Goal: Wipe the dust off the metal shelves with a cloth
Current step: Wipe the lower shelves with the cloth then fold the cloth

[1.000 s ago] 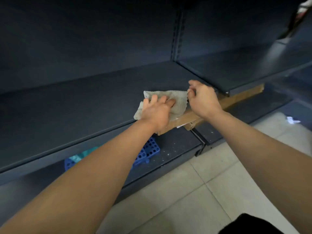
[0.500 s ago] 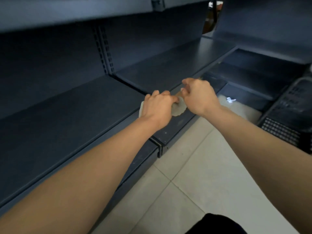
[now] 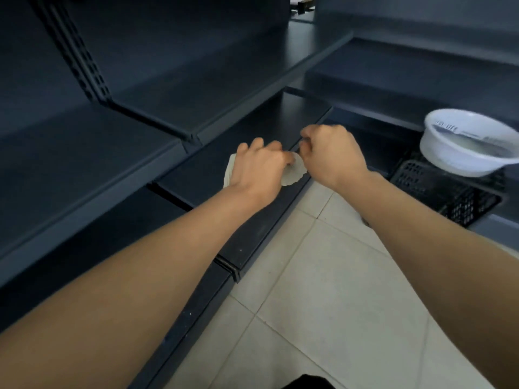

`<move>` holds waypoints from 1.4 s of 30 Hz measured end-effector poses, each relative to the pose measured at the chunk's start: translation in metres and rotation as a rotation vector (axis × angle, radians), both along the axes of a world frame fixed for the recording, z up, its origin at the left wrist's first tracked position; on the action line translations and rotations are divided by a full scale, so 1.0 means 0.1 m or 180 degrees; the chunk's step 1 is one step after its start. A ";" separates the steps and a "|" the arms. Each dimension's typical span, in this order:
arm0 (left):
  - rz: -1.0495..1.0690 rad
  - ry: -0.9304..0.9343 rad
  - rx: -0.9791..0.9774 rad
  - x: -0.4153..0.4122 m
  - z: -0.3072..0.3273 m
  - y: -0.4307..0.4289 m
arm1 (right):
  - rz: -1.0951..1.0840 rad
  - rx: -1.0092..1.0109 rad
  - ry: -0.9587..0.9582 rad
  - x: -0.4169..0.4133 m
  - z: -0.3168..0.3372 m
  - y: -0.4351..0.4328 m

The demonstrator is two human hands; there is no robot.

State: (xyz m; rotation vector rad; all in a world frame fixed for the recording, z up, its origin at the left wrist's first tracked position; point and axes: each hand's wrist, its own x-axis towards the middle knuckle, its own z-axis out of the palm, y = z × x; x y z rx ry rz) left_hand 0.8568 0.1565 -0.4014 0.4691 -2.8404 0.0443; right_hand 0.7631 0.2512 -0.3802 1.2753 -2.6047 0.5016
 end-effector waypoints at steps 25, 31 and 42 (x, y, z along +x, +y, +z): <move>-0.0222 0.0720 -0.0928 0.61 4.38 0.55 | -0.0125 -0.0166 0.1374 0.71 4.38 0.80; -0.0307 0.0850 -0.1125 0.49 4.84 0.73 | -0.0297 -0.0137 0.1587 0.58 4.78 0.98; -0.0553 0.1279 -0.1410 -0.25 5.36 1.06 | -0.0475 -0.0264 0.1793 -0.05 5.31 1.39</move>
